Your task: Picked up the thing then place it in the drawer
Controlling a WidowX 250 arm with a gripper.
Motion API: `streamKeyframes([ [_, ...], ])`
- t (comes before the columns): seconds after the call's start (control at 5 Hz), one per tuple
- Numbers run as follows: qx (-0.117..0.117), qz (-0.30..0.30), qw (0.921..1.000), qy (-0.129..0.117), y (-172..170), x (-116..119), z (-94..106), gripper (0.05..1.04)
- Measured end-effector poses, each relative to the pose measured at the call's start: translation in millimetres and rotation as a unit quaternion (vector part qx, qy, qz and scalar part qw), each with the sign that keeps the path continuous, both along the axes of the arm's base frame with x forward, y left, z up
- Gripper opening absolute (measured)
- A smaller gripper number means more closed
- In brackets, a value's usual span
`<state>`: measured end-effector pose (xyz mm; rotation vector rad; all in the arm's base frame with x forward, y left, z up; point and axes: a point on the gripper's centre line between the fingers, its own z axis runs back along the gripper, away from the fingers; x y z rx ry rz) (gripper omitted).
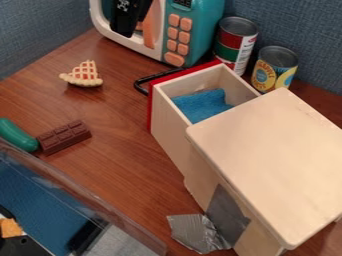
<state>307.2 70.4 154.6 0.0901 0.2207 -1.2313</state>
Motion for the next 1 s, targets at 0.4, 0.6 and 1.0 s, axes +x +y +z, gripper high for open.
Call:
streamKeyframes([
  [0.4, 0.066, 0.029, 0.9956, -0.061, -4, -11, -18.6, 1.001],
  [0.6, 0.119, 0.023, 0.9813, -0.15, 5, -16, -31.0, 1.001],
  [1.0, 0.192, -0.044, 0.9474, -0.252, 19, -34, -78.7, 1.001],
])
